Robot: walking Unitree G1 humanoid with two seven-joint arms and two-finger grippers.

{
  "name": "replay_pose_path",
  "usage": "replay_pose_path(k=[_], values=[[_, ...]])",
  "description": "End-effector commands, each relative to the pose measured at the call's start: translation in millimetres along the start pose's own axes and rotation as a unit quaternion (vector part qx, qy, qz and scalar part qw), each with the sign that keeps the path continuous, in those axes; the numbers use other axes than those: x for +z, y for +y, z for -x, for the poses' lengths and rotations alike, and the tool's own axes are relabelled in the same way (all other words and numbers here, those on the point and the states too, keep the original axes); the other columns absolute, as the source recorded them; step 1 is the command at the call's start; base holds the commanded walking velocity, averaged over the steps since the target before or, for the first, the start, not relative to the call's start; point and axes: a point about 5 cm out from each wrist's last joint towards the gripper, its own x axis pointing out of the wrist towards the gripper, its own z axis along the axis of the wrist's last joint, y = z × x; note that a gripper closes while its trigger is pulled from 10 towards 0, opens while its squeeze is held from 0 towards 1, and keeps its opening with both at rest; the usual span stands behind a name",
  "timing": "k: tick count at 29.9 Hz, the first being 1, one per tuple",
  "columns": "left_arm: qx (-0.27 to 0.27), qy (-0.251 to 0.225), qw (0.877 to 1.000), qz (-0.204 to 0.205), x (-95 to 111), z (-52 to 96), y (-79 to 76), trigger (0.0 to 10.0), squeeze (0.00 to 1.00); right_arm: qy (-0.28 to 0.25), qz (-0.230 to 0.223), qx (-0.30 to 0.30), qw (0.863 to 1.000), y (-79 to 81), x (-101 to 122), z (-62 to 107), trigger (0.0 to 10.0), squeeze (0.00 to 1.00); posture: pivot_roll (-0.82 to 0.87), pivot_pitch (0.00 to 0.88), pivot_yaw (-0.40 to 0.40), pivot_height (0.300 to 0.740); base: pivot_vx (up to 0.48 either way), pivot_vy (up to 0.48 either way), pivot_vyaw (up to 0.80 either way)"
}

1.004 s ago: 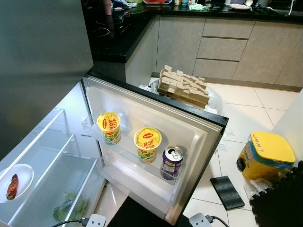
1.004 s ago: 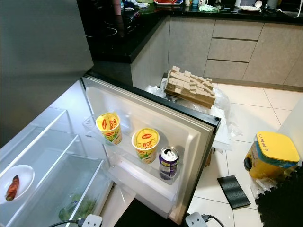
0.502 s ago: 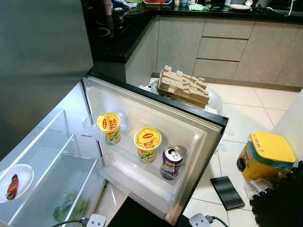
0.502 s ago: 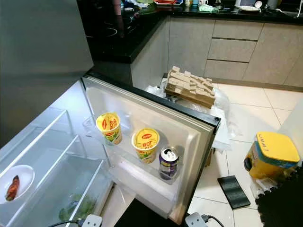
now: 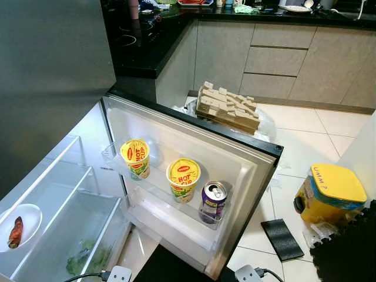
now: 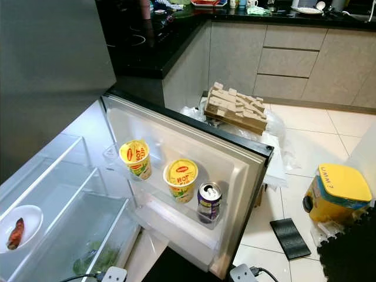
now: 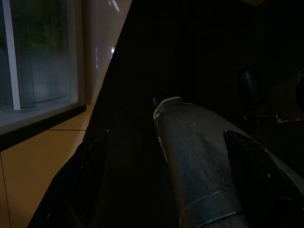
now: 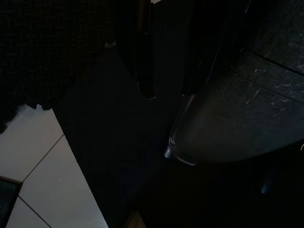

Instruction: Restocking fridge

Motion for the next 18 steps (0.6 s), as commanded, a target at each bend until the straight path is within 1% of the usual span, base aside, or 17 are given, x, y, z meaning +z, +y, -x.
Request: replay_pose_path(k=[1, 10, 18], values=[[-0.013, 0.028, 1.0, -0.007, -13.7, 2.0, -3.1, 10.0, 0.0, 0.01, -0.004, 0.001, 1.0, 2.0, -6.0, 0.4, 10.0, 0.0, -0.02, 0.0, -0.014, 0.74, 0.0, 0.0, 0.0], [-0.011, 0.027, 1.0, -0.008, -13.2, 2.5, -0.1, 10.0, 0.0, 0.011, -0.003, 0.0, 1.0, 1.2, -7.1, 0.6, 10.0, 0.0, -0.02, 0.0, -0.015, 0.74, 0.0, 0.0, 0.0], [-0.012, 0.025, 1.0, -0.007, -10.8, 1.6, -1.9, 10.0, 0.0, 0.01, -0.004, 0.0, 1.0, 1.4, -6.2, 0.5, 10.0, 0.0, -0.02, 0.0, -0.014, 0.74, 0.0, 0.0, 0.0]])
